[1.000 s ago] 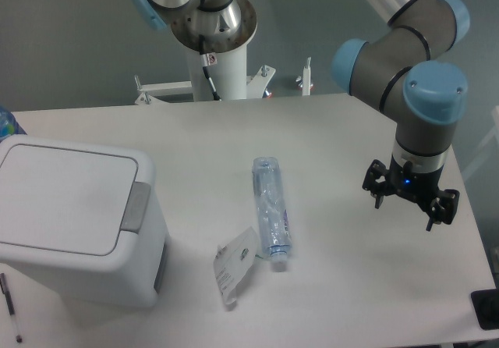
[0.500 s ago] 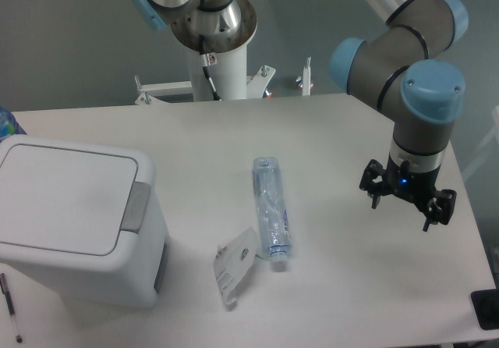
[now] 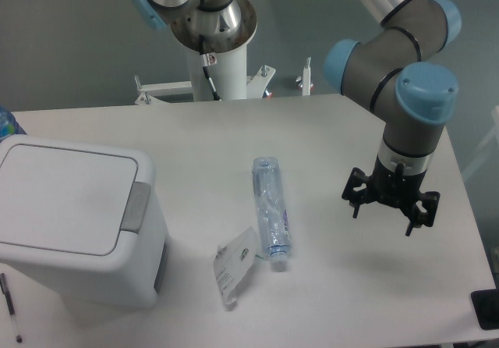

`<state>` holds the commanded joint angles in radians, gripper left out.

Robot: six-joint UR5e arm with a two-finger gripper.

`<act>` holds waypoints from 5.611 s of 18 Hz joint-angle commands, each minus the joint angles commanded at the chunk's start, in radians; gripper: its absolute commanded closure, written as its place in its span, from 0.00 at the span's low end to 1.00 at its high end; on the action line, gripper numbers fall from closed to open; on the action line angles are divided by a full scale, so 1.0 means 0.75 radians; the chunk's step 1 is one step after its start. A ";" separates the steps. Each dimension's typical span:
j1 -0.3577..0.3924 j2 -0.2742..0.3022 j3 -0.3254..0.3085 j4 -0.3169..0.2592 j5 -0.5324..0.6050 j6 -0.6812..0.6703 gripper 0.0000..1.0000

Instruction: Open the trash can

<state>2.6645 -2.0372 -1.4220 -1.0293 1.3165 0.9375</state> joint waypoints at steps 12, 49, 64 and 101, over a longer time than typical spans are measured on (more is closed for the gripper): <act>-0.118 0.098 -0.045 0.090 -0.158 -0.329 0.00; -0.421 0.309 -0.139 0.200 -0.412 -0.602 0.00; -0.440 0.295 -0.149 0.202 -0.410 -0.602 0.00; -0.106 0.068 -0.025 0.203 -0.246 -0.451 0.00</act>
<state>2.5847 -1.9864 -1.4404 -0.8774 1.1321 0.5994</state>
